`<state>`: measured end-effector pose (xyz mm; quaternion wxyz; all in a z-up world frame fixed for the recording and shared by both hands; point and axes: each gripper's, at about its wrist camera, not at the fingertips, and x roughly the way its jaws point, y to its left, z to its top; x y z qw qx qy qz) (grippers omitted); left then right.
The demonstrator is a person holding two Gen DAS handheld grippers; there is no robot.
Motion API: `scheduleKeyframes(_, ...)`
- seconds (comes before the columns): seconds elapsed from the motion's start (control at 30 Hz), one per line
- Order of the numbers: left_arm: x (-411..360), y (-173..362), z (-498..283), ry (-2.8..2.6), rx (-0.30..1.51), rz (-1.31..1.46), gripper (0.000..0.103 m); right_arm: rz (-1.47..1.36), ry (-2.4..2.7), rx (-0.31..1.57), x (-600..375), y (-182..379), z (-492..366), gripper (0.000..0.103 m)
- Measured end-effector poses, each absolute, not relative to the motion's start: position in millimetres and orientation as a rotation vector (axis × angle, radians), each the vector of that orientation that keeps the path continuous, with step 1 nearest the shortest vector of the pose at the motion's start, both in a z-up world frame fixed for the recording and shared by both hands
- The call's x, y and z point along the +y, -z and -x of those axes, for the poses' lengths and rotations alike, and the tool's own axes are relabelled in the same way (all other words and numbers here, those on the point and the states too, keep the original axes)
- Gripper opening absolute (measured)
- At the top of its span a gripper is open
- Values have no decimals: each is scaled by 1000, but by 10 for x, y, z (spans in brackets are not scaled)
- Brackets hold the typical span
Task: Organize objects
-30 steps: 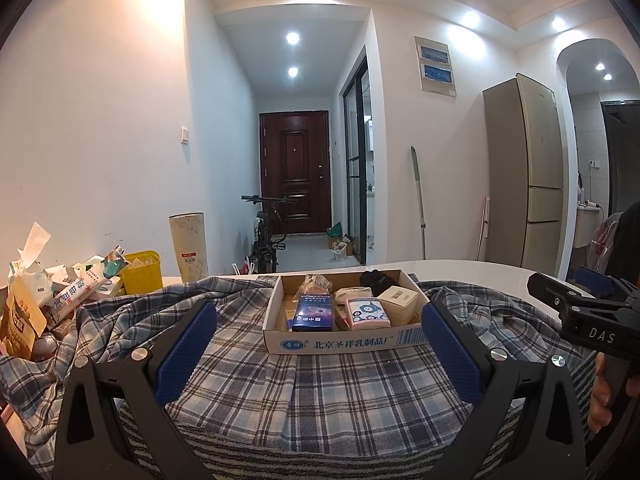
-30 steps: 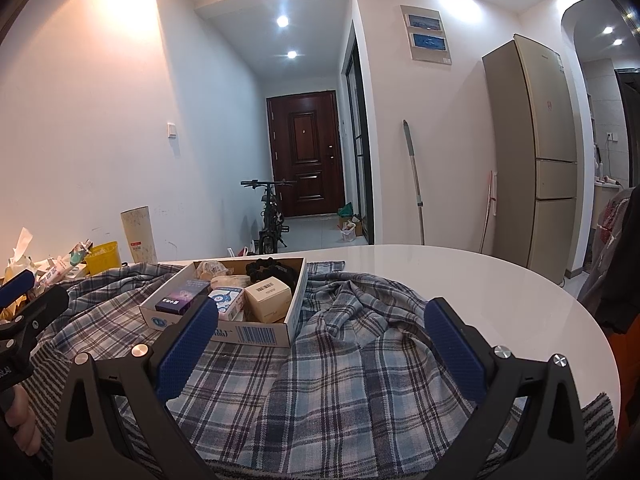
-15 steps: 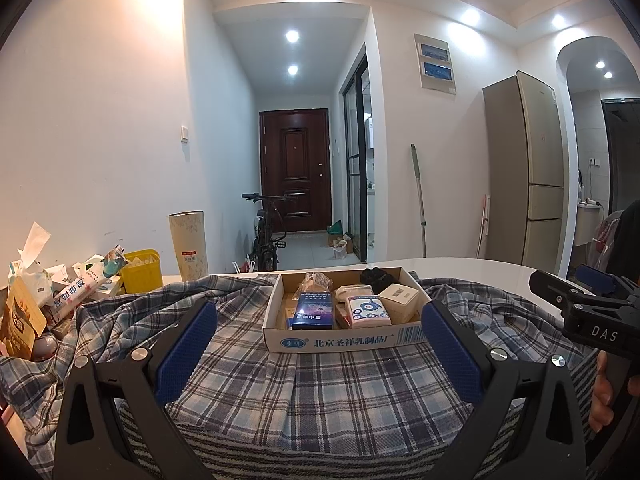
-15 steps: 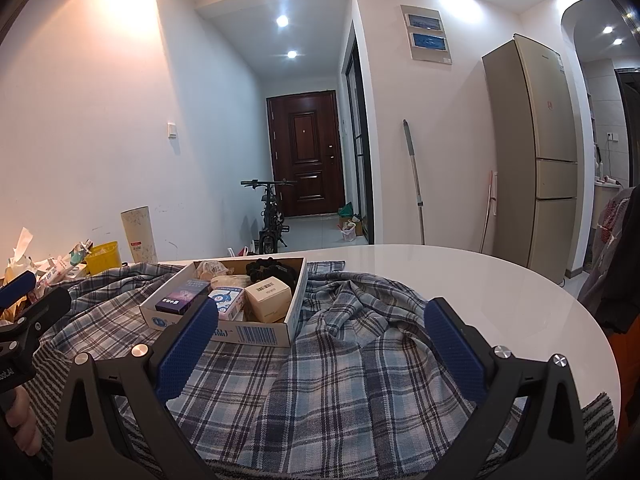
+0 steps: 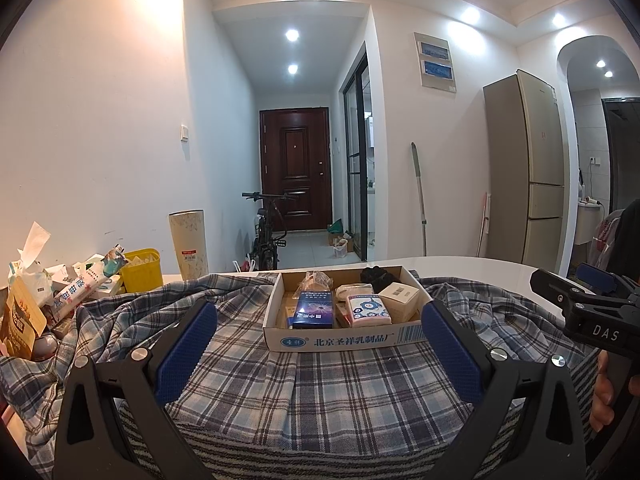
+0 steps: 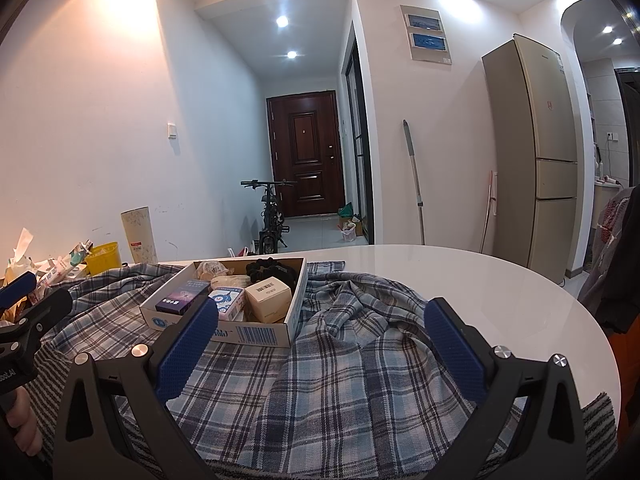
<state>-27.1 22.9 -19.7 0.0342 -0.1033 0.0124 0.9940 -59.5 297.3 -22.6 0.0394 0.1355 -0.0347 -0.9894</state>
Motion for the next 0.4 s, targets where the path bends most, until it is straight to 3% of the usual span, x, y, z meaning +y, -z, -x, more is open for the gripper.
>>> scheduleKeyframes(0.4,238,192,278,-3056,40,317,103,-416,3033,-107,2976,221,594,103)
